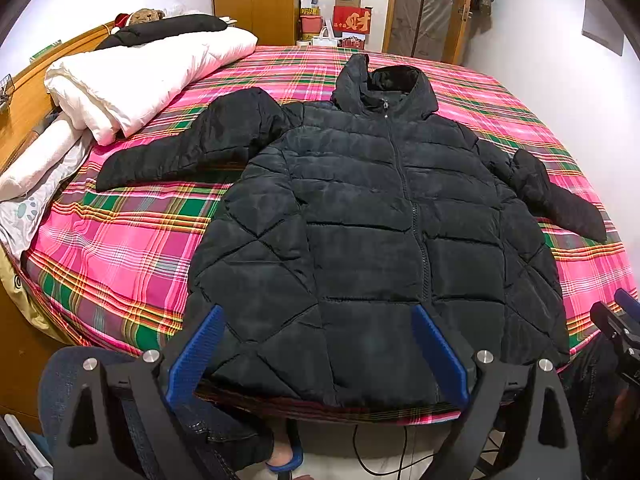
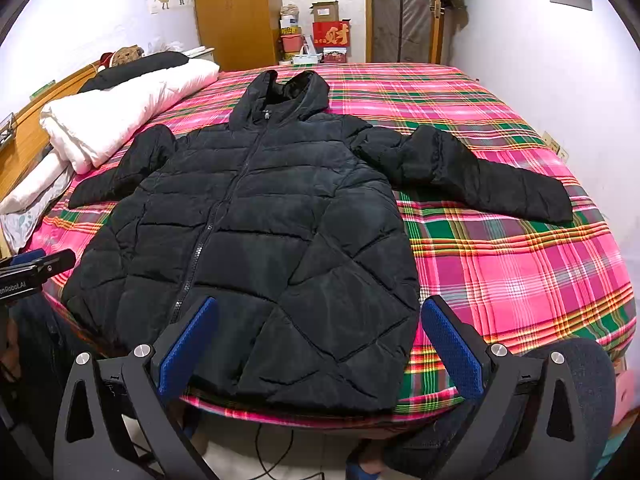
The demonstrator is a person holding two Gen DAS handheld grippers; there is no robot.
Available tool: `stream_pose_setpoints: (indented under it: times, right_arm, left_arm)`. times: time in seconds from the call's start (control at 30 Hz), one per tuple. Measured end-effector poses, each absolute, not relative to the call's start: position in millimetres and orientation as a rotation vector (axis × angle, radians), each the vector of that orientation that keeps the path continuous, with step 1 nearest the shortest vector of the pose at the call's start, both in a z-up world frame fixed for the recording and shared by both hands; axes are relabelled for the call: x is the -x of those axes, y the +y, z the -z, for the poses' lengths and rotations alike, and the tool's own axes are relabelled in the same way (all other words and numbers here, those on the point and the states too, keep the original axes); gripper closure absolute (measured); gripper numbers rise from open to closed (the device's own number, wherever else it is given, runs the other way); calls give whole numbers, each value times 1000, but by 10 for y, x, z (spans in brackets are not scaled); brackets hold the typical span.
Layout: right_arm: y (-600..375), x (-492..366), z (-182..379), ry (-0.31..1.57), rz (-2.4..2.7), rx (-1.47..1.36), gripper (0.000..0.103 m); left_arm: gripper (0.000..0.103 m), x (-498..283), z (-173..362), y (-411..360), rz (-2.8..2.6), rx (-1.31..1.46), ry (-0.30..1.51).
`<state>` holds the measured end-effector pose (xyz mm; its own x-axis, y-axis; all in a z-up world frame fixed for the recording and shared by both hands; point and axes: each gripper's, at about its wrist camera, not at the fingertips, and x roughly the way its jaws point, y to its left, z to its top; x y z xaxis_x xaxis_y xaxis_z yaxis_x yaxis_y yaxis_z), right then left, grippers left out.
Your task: Fold large clothes
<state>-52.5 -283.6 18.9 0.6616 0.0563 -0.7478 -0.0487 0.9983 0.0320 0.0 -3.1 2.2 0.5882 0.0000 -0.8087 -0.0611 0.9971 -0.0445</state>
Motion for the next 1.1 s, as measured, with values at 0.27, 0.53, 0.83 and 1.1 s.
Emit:
stream_pose_setpoints:
  times: [0.27, 0.53, 0.83, 1.1]
  right_arm:
    - [-2832, 525, -187, 846, -60, -9, 2]
    - [-2821, 530, -184, 847, -59, -8, 2]
    - [-2818, 530, -180, 848, -59, -8, 2]
    - [-2818, 524, -178, 848, -59, -8, 2]
  left_arm:
    - [8, 7, -29, -47, -33, 69, 944]
    - [8, 19, -14, -62, -27, 70, 947]
    - [7, 19, -5, -62, -26, 71, 947]
    - [7, 28, 8, -71, -26, 73, 948]
